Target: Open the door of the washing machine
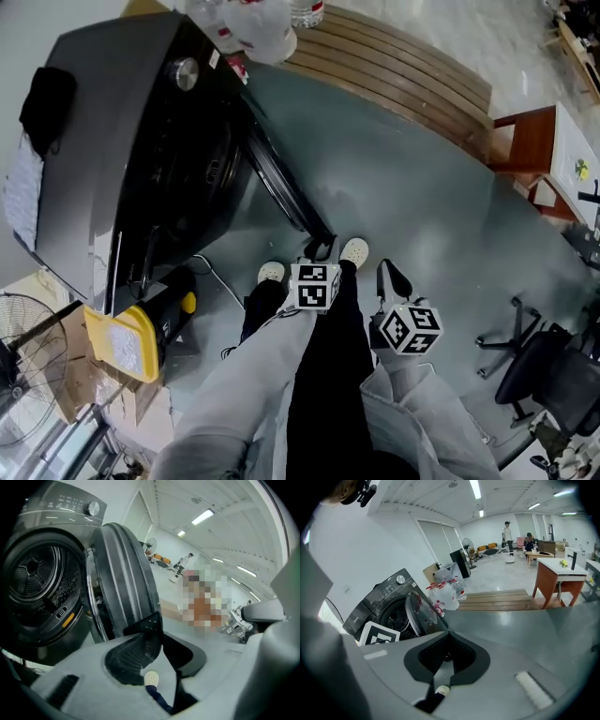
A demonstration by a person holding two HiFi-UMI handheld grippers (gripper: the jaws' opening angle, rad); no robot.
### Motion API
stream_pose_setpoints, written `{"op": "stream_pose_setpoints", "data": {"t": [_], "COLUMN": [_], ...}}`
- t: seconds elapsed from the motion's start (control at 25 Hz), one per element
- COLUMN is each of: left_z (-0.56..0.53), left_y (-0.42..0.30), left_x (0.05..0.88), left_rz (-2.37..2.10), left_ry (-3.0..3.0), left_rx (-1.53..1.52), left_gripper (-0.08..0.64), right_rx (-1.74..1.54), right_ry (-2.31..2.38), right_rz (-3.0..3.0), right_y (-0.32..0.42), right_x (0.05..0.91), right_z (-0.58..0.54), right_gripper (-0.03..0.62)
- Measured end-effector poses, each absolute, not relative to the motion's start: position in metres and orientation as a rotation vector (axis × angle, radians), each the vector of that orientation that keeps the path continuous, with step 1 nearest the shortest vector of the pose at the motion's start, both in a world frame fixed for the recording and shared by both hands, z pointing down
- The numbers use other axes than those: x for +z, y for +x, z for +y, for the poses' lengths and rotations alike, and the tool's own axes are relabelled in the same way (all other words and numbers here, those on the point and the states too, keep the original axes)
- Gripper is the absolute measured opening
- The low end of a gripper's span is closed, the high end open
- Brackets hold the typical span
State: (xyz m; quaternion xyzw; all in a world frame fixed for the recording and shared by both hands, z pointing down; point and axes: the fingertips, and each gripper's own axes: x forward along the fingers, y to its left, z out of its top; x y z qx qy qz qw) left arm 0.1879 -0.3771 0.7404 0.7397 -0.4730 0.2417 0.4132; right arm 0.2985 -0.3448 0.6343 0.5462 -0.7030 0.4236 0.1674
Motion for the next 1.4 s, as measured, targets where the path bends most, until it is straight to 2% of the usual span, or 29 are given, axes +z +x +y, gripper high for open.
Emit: {"op": "stream_pose_setpoints", "data": {"t": [0.68,1.4], "left_z": [-0.467,-0.524], "left_y": [0.283,0.323], "left_x": [0.74,0.739], "left_rz": [-1.342,-1.375], "left_ry": [1.64,1.555], "left_rx": [0.446,0.335], "left_gripper": [0.117,0.109], "right_rx": [1.221,1.238], "right_ry": [1.491,1.561], "right_rz": [-2.044,-2.022], "right_y": [0.415,0.46], "right_x": [0.638,0.641], "right_z": [-0.418,-0.412], "right_gripper": [0.011,0.011]}}
